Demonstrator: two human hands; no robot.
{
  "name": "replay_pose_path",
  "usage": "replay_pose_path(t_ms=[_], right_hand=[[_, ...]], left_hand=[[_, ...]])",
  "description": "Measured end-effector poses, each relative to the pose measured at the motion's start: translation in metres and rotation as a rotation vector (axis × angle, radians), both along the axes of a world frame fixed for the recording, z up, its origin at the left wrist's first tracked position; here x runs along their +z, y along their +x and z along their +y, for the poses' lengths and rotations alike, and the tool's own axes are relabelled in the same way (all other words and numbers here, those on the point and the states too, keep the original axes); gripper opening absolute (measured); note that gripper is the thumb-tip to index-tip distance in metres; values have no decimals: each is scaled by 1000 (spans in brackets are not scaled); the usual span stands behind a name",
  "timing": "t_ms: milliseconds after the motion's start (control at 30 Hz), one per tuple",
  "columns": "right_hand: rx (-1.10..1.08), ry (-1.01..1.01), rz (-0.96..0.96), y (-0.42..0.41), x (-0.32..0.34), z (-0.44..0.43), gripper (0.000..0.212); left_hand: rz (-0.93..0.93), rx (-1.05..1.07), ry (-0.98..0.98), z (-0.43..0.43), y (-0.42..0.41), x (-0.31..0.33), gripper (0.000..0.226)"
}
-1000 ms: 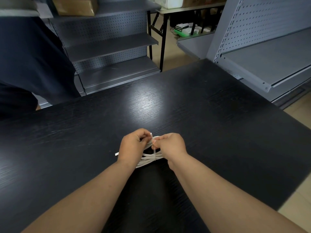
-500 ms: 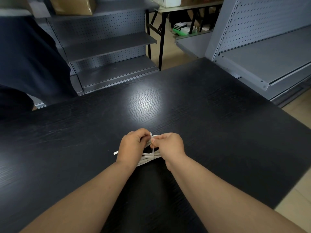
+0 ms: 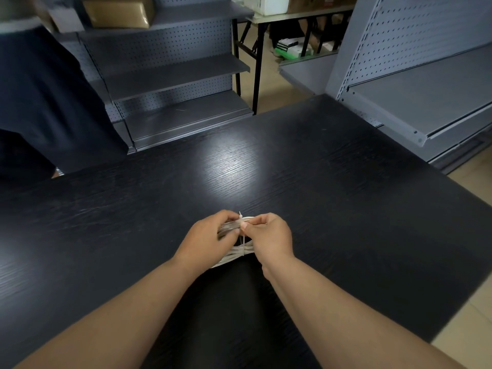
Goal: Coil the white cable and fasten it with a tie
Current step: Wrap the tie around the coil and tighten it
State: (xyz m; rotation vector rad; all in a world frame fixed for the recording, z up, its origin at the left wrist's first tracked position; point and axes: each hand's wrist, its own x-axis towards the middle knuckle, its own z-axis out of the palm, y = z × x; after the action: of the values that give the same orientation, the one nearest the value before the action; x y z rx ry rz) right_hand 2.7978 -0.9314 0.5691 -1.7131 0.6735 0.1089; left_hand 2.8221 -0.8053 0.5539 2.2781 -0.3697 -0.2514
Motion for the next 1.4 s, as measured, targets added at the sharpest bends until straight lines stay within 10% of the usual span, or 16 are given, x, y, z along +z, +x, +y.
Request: replay_pose_path(t_ms=[267, 867, 1400], right_hand=[[2, -23, 14, 2, -4, 0, 11], [220, -66, 59, 14, 11, -10, 24], [512, -515, 35, 35, 28, -14, 14]], left_hand=[[4, -173, 157, 10, -3, -4, 89], [-134, -64, 149, 2, -12, -7, 63], [-125, -63, 192, 3, -11, -10, 70]])
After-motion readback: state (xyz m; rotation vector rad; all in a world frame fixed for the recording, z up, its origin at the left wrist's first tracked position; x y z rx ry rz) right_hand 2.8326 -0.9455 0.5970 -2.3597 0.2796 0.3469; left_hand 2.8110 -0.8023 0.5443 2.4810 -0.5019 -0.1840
